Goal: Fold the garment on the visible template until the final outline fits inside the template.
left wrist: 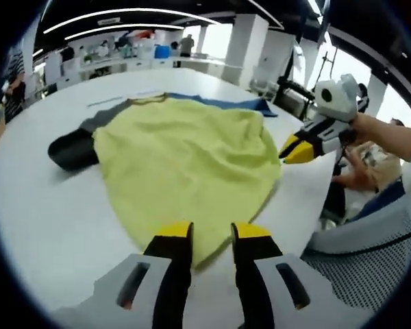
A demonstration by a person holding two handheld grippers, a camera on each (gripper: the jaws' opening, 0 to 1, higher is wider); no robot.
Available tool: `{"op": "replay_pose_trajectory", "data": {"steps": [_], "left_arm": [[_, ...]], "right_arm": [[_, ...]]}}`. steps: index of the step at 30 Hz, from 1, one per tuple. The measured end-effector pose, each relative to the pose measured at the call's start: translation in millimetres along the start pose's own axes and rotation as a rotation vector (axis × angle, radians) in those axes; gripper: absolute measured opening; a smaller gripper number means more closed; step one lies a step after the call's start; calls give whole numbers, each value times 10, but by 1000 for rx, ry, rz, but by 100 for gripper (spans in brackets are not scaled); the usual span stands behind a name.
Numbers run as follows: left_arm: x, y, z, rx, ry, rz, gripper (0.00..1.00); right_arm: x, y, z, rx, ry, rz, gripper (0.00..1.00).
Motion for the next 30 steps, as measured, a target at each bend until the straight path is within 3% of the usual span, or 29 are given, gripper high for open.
{"op": "replay_pose_trajectory", "data": {"steps": [5,12,21,30], "left_arm": [[-69,-66,-82,53,-46,-3,46],[-202,-44,-142,47,-85,-14,52],[-376,-41,-211,41,-112,-16,48],[-544,43,-267,10,-152,-23,42]], "right_arm": [[76,-51,-119,8,37,-5,30],[309,-52,-279,10,131,3,44],[661,39,-365,-36,223,14,45],[874,82,-307,-70,241,30,44]]}}
Point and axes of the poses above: the point that each gripper's makers call its tool centre point, and the gripper's own axes: z roughly forward along the fingers, x roughly to its right, y roughly out of its underside, the point moved 7 cm from there along -z, roughly backward along the fingers, and after that the axes turned 14 degrees about -z, right-handed, at the moved point
